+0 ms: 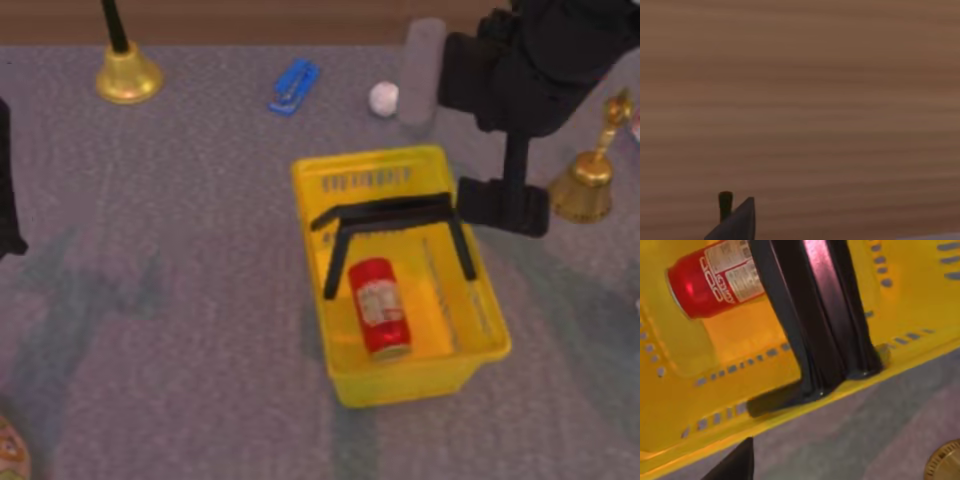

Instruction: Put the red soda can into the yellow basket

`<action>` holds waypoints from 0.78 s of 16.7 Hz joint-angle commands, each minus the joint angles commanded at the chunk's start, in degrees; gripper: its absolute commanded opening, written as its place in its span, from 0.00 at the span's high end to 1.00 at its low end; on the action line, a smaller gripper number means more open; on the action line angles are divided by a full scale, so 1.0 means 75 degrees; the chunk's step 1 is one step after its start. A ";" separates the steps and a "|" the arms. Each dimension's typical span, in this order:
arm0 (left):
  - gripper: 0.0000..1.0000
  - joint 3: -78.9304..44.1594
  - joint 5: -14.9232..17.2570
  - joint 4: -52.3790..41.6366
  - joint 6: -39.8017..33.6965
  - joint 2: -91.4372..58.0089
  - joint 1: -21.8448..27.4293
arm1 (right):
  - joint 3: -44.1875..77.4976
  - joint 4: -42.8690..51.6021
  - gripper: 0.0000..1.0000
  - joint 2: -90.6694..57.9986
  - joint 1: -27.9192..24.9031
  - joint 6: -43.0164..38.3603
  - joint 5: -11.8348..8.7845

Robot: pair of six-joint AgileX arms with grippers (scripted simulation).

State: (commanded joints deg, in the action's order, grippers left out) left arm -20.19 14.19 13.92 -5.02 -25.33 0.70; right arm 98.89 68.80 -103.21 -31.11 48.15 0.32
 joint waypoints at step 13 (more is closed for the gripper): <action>0.00 0.2692 -0.1892 -0.1856 0.0670 0.3377 -0.0247 | 0.3092 0.2145 0.00 -0.3197 -0.1012 0.1528 -0.0017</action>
State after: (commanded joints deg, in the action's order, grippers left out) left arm 0.00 0.00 0.00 0.00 0.00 -1.15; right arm 122.09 84.89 -127.19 -38.70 59.61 0.18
